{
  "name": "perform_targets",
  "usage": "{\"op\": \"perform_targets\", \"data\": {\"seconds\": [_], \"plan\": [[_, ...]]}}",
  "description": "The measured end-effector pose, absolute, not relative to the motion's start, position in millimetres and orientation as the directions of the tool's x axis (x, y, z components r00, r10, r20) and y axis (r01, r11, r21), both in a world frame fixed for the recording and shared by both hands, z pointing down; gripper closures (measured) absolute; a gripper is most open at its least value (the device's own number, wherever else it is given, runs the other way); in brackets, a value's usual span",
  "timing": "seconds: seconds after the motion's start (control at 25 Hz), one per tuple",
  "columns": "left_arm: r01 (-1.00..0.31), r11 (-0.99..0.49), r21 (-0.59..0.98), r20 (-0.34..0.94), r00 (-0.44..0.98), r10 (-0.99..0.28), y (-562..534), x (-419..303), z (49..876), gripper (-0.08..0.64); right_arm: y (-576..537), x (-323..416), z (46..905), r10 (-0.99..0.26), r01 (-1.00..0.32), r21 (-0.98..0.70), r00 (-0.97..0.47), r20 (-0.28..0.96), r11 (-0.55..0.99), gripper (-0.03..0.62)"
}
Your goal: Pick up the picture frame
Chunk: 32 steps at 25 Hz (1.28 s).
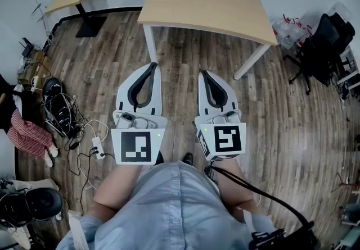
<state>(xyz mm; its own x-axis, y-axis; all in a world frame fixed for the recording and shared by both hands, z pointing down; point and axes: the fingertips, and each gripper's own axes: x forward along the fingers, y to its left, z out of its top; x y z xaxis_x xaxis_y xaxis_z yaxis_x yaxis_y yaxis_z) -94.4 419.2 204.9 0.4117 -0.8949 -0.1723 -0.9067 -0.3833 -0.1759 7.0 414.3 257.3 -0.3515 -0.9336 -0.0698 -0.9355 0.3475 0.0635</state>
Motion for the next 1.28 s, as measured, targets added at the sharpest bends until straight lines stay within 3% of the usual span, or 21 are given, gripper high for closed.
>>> {"op": "perform_targets", "data": {"seconds": [0.56,1.28], "plan": [[-0.903,-0.390,-0.182,-0.159,0.419,-0.894,421.4,-55.9,206.4,0.558,418.1,50.9,254.5,-0.936,-0.943,0.027,-0.332,-0.115,0.331,0.592],[-0.920,-0.357,-0.160,-0.095,0.375,-0.922,356.5,-28.7,245.0,0.558,351.6,94.9,295.9,-0.938,-0.938,0.005,-0.346,-0.038,0.346,0.591]]}}
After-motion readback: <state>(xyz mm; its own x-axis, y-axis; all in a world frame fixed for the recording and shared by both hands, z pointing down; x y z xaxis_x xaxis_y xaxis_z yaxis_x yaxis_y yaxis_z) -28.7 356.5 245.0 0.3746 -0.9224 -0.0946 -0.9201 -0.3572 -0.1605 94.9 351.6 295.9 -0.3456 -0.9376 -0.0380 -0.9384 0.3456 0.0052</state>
